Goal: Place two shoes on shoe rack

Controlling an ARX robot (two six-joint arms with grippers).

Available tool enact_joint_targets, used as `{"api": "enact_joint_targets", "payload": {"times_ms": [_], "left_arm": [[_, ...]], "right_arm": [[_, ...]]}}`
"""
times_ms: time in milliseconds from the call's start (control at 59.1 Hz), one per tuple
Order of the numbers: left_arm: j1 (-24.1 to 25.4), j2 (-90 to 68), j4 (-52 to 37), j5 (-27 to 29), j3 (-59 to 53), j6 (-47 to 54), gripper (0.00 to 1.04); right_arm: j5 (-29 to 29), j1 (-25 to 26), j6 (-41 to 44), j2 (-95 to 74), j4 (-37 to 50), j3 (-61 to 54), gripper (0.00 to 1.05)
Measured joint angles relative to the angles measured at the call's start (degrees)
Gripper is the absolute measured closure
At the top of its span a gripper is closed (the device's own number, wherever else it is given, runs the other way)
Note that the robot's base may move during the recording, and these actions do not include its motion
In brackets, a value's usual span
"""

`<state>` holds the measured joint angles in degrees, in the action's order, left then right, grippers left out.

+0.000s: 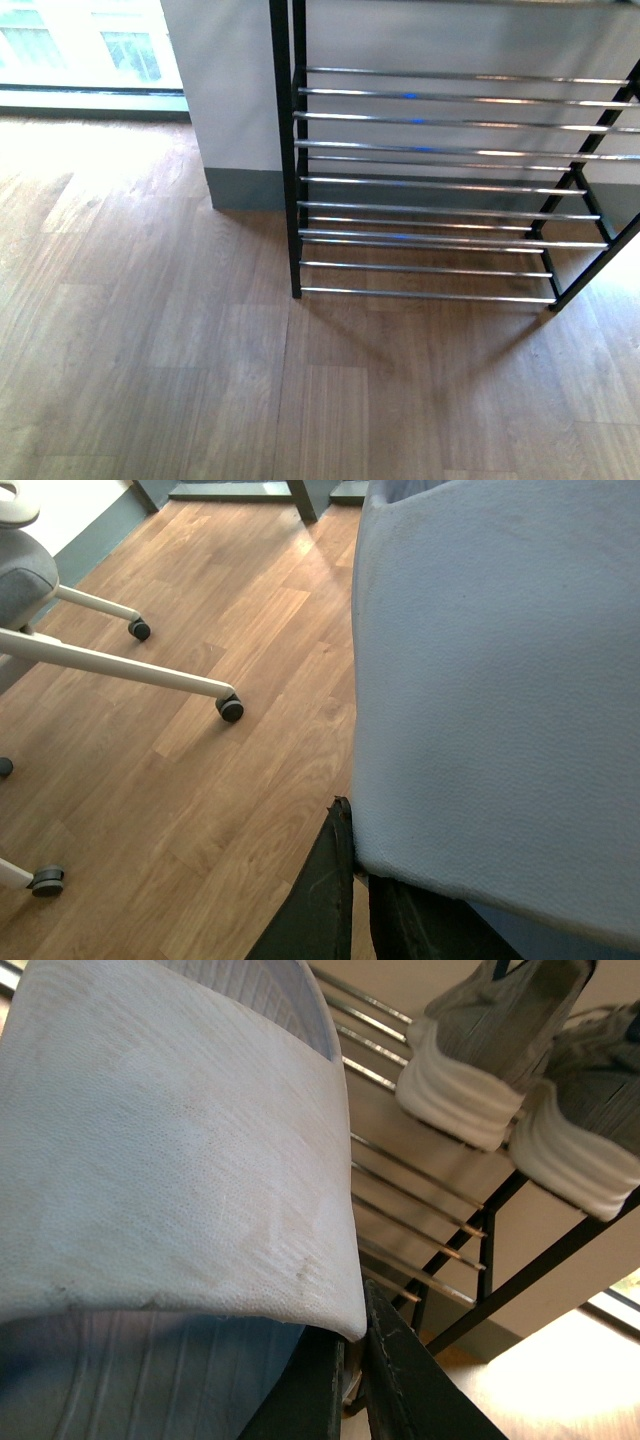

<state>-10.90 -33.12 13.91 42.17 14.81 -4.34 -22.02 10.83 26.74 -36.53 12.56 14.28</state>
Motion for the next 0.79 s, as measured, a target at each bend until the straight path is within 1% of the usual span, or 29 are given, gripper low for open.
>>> {"api": "enact_joint_targets", "payload": {"times_ms": [795], "left_arm": [[0.0,0.07,0.0,0.04,0.02,0.0,1.03]], "right_arm": [[-0.07,0.0,0.0,0.07,0.02,0.13,1.03]]}}
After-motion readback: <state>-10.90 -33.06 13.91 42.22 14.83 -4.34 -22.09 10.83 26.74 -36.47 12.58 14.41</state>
